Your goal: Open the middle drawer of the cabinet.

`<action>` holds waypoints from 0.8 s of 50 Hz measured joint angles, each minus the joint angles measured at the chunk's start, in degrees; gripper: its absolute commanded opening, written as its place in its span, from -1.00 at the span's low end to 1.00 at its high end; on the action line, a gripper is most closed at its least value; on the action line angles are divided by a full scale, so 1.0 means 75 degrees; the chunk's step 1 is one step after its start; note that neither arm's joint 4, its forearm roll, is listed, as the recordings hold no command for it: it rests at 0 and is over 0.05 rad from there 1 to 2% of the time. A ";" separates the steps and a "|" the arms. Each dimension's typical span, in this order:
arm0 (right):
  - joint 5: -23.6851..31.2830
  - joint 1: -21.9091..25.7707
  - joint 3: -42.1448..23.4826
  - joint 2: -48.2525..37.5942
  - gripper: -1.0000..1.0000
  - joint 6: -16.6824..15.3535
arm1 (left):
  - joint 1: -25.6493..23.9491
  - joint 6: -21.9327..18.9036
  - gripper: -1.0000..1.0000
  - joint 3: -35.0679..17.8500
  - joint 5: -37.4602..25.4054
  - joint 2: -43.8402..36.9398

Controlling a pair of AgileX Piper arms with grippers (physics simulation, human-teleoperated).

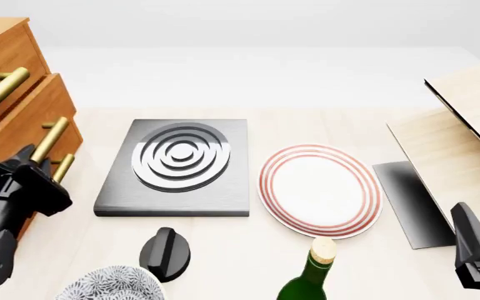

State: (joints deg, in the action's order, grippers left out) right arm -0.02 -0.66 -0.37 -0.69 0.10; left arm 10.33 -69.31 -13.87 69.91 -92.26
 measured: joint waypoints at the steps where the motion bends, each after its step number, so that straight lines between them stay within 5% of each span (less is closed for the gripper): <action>1: 0.0000 0.0000 0.0000 0.0000 1.00 0.0000 | -0.0006 -0.0008 -1.00 0.0001 0.0000 0.0001; 40: 0.0000 0.0000 0.0000 0.0000 1.00 0.0001 | -0.0266 -0.0306 -1.00 0.0042 0.0000 0.0058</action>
State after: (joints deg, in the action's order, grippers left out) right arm -0.02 -0.66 -0.37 -0.69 0.10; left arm 8.33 -71.60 -13.56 69.90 -91.83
